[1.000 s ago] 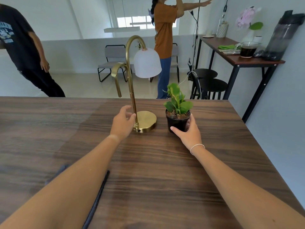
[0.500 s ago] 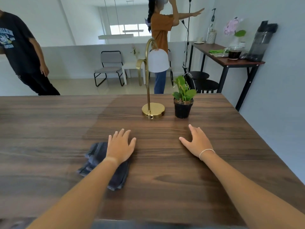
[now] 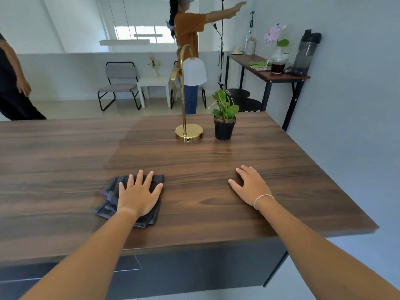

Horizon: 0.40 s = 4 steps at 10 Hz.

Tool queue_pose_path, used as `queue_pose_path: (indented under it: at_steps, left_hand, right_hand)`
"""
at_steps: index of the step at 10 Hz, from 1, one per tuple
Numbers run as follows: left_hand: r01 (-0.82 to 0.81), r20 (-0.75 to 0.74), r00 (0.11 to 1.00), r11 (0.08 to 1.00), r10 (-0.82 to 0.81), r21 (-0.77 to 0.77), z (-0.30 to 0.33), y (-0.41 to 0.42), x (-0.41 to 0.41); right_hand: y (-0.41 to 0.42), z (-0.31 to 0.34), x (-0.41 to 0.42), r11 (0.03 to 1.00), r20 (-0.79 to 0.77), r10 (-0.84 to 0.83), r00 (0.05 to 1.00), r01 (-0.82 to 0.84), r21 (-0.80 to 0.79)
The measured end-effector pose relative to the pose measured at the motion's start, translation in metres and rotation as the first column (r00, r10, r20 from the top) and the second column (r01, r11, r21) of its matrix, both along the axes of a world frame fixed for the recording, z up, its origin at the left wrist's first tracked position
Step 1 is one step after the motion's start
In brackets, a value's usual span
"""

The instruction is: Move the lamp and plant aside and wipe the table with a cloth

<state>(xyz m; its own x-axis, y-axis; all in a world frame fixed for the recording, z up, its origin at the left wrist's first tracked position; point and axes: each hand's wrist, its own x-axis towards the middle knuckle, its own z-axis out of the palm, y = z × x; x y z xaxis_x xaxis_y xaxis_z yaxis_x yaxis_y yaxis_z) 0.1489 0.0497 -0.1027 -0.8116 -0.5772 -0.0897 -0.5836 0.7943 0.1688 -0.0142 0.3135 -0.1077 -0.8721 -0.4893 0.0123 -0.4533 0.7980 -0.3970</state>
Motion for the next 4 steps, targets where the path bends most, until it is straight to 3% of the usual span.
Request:
queue_pose_path:
  at_steps: [2,4]
  left_hand:
    - [-0.029,0.038,0.999,0.999,0.029,-0.017,0.003,0.005,0.006]
    - [0.015,-0.063,0.998,0.999,-0.018,-0.053,0.014,0.034,-0.011]
  right_hand:
    - [0.006,-0.003,0.001,1.000,0.006,0.014,1.000,-0.014,-0.013]
    - [0.010,-0.002,-0.001,0.999,0.015,0.049,0.999,-0.049,-0.020]
